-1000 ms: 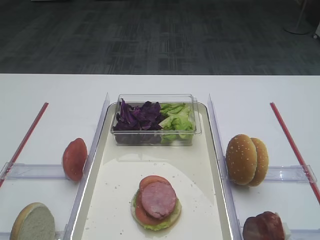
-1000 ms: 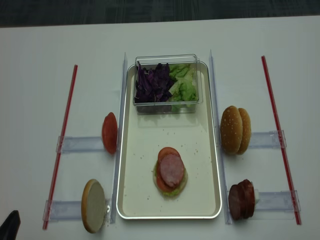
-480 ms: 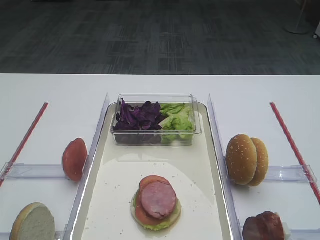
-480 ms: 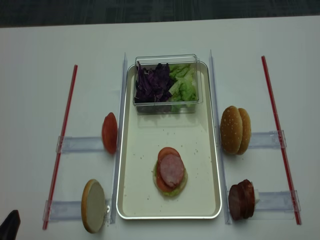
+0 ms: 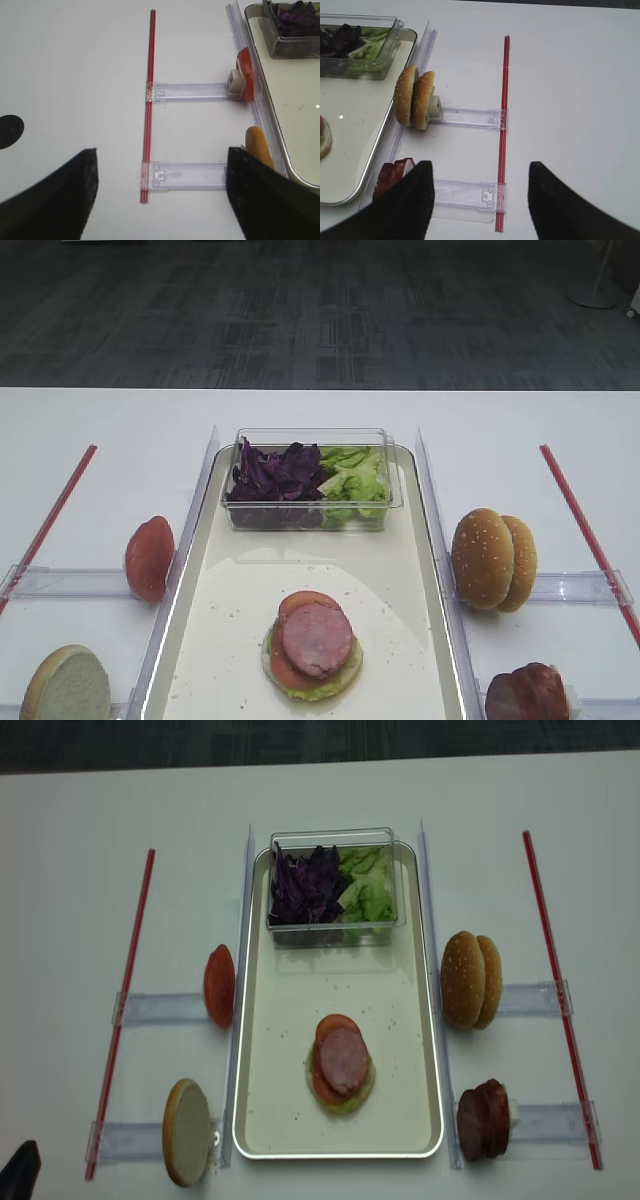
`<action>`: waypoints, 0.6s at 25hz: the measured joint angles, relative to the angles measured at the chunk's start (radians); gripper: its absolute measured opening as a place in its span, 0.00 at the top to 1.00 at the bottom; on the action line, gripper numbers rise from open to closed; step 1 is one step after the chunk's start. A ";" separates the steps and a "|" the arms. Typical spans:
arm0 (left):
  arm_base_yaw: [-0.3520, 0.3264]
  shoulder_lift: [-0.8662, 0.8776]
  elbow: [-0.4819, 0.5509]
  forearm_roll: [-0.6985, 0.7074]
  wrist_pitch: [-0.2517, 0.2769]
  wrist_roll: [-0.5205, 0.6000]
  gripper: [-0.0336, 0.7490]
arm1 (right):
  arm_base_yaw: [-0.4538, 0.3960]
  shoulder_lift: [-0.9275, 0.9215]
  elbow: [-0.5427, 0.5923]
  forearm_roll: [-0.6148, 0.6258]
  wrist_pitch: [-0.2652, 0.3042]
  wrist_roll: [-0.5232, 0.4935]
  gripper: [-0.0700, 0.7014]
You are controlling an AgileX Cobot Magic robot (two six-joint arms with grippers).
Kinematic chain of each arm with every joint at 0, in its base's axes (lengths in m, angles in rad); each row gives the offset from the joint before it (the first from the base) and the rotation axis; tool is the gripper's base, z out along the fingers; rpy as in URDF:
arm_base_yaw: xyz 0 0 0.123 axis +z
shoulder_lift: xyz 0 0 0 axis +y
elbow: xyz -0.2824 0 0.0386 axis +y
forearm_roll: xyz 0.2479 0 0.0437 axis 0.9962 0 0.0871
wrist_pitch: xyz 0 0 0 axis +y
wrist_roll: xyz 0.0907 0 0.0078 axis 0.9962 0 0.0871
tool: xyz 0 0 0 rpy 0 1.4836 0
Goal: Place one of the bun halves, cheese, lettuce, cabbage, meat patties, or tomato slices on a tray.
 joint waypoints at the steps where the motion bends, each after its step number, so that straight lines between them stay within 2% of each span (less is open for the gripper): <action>1: 0.000 0.000 0.000 0.000 0.000 0.000 0.33 | 0.000 0.000 0.000 0.000 0.000 0.000 0.33; 15: 0.000 0.000 0.000 0.000 0.000 -0.002 0.33 | 0.000 0.000 0.000 0.000 0.000 0.000 0.33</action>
